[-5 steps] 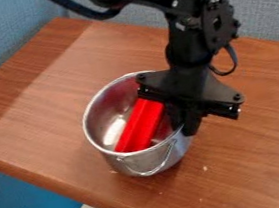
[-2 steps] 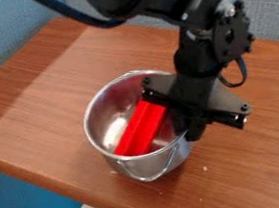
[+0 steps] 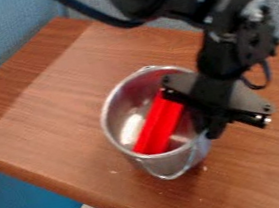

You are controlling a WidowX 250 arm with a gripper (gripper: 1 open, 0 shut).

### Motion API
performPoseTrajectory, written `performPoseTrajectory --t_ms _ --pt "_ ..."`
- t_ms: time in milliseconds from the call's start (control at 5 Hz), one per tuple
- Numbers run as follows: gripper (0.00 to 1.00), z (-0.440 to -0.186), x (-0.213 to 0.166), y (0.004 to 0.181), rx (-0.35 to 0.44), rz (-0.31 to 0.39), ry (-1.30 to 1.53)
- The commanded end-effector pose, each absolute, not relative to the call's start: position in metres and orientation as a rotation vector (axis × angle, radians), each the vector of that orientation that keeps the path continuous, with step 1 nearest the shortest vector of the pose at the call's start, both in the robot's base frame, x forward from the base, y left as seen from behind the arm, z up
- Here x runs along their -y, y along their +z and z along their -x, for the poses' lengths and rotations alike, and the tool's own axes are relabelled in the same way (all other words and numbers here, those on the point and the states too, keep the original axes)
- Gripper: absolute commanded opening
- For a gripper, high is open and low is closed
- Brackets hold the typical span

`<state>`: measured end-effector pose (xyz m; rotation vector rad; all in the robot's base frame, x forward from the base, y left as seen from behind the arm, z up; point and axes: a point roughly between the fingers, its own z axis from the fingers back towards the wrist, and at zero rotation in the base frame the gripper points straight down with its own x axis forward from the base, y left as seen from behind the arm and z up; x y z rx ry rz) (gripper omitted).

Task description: Move the red object from the metal pot to the table

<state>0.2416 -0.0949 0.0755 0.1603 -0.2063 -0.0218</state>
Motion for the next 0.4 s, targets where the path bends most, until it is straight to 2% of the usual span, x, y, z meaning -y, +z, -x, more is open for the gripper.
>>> performPoseTrajectory --t_ms 0,200 --pt "0.00 -0.251 0.111 0.078 0.231 -0.184 -0.010" --pt "0.00 -0.248 0.088 0.076 0.212 -0.203 0.045"
